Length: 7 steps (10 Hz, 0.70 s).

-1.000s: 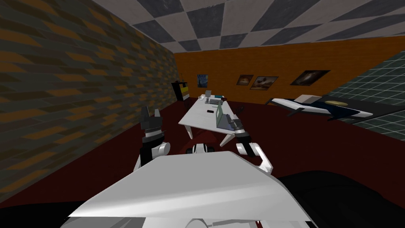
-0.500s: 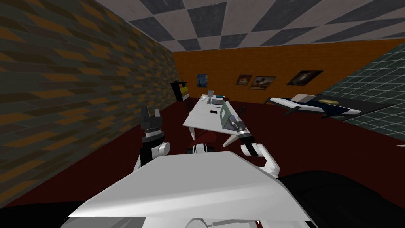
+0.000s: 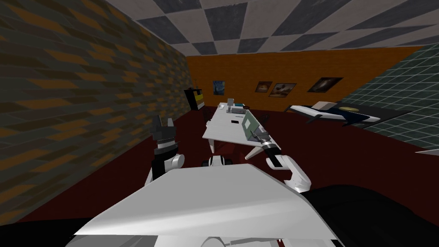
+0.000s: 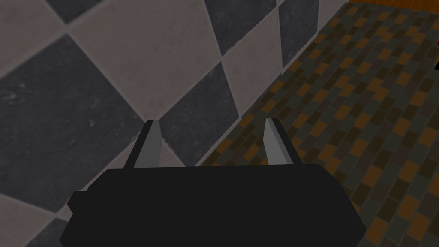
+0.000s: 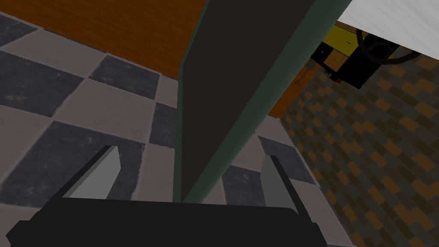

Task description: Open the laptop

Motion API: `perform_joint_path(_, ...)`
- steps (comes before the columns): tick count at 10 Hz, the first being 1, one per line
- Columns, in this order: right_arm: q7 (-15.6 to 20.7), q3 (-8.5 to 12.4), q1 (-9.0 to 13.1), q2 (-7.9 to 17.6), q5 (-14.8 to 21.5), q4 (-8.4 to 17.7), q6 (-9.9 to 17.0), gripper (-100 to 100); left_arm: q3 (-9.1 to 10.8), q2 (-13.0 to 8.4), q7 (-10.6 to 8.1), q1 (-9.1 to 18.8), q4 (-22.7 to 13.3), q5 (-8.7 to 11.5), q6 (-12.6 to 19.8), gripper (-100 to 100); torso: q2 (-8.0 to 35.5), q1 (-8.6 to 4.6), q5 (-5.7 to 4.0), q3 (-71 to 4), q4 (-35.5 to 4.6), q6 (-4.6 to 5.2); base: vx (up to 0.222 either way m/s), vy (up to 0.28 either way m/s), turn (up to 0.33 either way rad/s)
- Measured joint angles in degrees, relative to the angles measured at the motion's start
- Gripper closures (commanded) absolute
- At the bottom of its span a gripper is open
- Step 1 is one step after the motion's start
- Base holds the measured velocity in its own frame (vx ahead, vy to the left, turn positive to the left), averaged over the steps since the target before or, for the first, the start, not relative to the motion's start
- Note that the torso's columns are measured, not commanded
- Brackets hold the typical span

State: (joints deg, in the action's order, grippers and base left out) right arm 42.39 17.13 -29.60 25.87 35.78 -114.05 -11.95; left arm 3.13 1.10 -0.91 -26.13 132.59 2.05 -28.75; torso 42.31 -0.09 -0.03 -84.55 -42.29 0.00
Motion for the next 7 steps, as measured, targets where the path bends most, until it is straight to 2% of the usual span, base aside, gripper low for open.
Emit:
perform_joint_path(3,3.66,2.39,-0.62,2.12,3.32,2.91,0.88,-100,0.00,0.00,0.00,0.00,0.00,0.00,0.00,0,-0.01,0.07,0.04,0.00,-0.01,0.01,0.037,0.151,-0.045)
perform_joint_path(4,4.55,2.76,-1.02,2.85,4.36,2.97,1.69,-100,0.00,0.00,0.00,0.00,0.00,0.00,0.00,0,-0.05,0.02,0.02,-0.03,0.01,0.00,0.059,0.148,-0.051)
perform_joint_path(6,7.17,3.90,-0.31,4.73,7.04,5.56,3.14,-100,0.00,0.00,0.00,0.00,0.00,0.00,0.00,0,-0.06,0.16,0.06,-0.05,0.02,0.00,0.038,0.167,-0.050)
perform_joint_path(7,8.16,4.56,-1.03,5.10,8.01,5.58,3.76,-100,0.00,0.00,0.00,0.00,0.00,0.00,0.00,0,0.04,0.12,0.05,0.02,-0.01,0.01,0.011,0.069,-0.012)
